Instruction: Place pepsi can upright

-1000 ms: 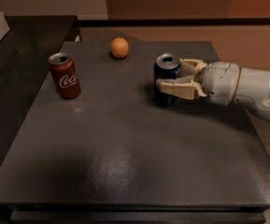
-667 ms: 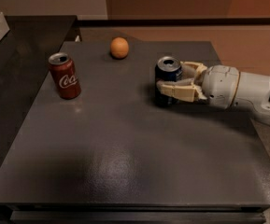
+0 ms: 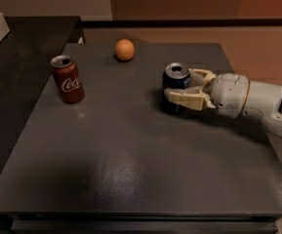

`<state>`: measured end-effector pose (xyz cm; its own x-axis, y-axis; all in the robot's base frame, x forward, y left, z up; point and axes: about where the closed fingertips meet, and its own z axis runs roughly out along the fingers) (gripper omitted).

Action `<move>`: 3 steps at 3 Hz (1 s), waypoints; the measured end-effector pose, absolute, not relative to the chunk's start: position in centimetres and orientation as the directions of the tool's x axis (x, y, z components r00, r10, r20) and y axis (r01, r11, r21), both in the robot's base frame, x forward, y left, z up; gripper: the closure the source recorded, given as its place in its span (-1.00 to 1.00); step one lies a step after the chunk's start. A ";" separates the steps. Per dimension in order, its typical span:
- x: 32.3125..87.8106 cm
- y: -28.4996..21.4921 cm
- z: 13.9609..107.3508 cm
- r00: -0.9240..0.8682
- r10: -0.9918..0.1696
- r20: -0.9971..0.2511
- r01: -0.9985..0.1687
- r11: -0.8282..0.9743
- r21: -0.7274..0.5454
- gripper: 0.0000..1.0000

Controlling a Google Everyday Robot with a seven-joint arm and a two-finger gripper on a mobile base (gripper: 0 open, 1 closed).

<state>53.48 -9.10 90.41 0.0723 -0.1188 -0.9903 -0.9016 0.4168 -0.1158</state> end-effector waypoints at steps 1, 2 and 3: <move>53.5 -9.2 90.0 0.056 -0.103 -0.993 -0.900 0.426 -0.095 0.17; 53.5 -9.3 89.6 0.039 -0.083 -0.996 -0.899 0.432 -0.072 -0.30; 53.5 -9.0 89.7 0.042 -0.084 -0.996 -0.901 0.428 -0.075 -0.76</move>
Offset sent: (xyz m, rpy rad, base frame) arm 0.0010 -0.0096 -0.0151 0.0653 0.0567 -0.0293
